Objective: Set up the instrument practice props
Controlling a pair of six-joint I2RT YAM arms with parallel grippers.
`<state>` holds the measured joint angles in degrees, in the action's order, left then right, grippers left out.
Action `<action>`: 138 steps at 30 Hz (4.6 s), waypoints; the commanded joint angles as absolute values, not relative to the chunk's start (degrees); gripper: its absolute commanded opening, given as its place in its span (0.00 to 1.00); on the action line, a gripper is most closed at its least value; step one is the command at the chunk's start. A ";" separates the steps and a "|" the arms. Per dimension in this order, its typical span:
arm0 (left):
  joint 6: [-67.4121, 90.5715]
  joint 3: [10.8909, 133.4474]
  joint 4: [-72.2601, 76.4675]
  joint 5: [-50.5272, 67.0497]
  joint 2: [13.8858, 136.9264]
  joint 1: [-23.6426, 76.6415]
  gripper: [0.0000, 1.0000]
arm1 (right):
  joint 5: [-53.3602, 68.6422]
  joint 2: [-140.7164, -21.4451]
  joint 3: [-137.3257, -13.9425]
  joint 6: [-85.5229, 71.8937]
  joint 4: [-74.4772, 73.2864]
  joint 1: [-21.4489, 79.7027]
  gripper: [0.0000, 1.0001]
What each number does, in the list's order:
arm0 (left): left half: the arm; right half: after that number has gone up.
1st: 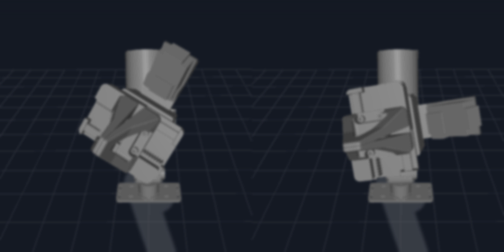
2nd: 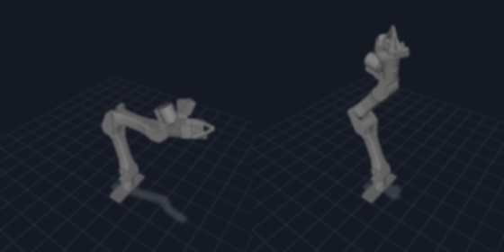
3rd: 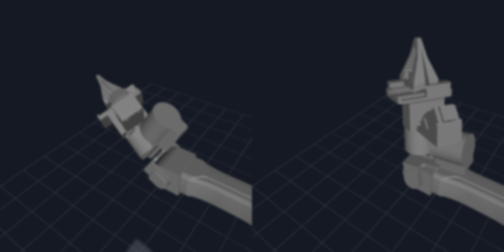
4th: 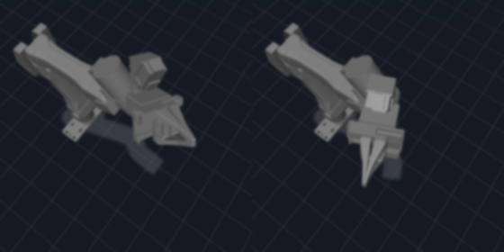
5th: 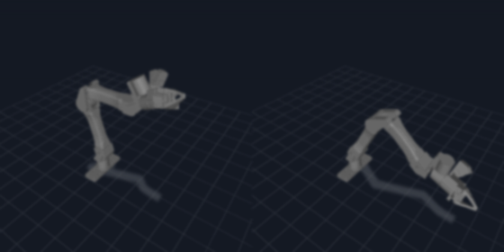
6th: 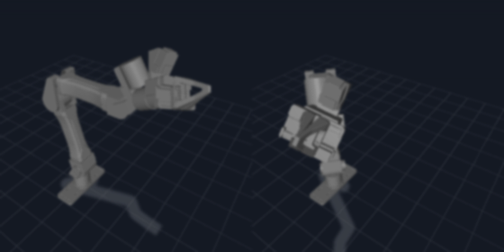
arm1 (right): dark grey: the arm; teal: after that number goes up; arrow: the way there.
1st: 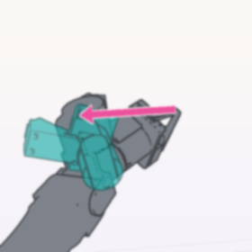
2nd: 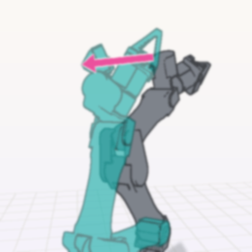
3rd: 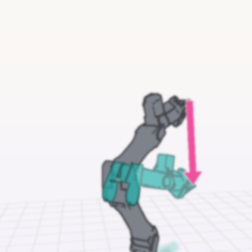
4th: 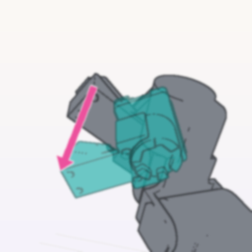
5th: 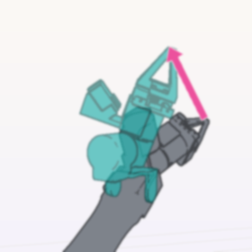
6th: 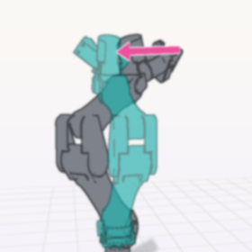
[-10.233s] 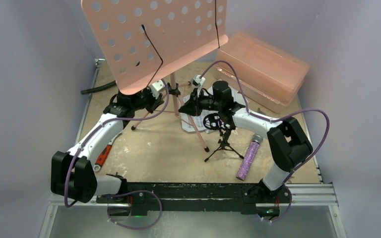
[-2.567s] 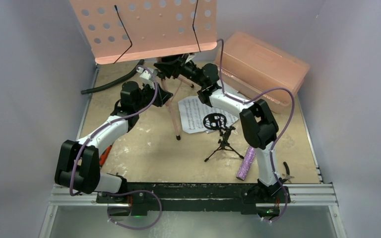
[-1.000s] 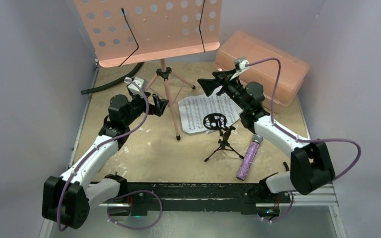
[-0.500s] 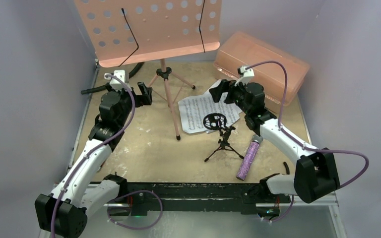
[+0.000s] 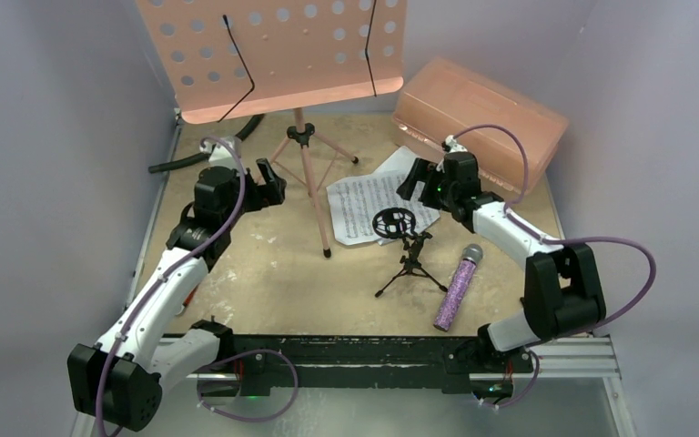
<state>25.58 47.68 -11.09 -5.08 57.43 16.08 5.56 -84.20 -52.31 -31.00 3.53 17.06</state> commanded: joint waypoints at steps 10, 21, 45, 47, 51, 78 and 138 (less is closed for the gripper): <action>46.50 38.31 -4.03 2.73 59.71 15.76 0.93 | 14.28 -87.05 -53.37 -34.76 -3.94 4.72 0.98; 46.73 40.47 -2.17 7.11 61.76 15.78 0.92 | 18.47 -91.81 -49.47 -34.78 -1.03 -0.63 0.94; 41.84 47.04 -3.18 8.96 66.61 15.76 0.91 | 25.62 -99.41 -50.56 -38.71 10.43 -1.52 0.38; 41.68 47.02 -3.16 9.03 66.70 15.73 0.91 | 22.95 -98.67 -51.37 -36.77 7.93 -1.49 0.42; 41.44 46.93 -3.48 8.92 66.62 15.73 0.90 | 18.14 -97.36 -52.21 -33.65 2.52 -1.50 0.55; 40.11 47.28 -5.06 7.43 66.19 15.75 0.89 | 31.34 -100.10 -49.29 -42.09 15.80 -1.02 0.24; 29.89 37.70 18.85 25.47 61.17 15.73 0.99 | 26.28 -72.42 -66.01 -14.90 -3.80 10.37 0.00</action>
<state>33.12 39.51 13.30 21.67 62.28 16.08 27.57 -76.99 -64.27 -20.60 0.69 10.24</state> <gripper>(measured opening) 0.992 0.004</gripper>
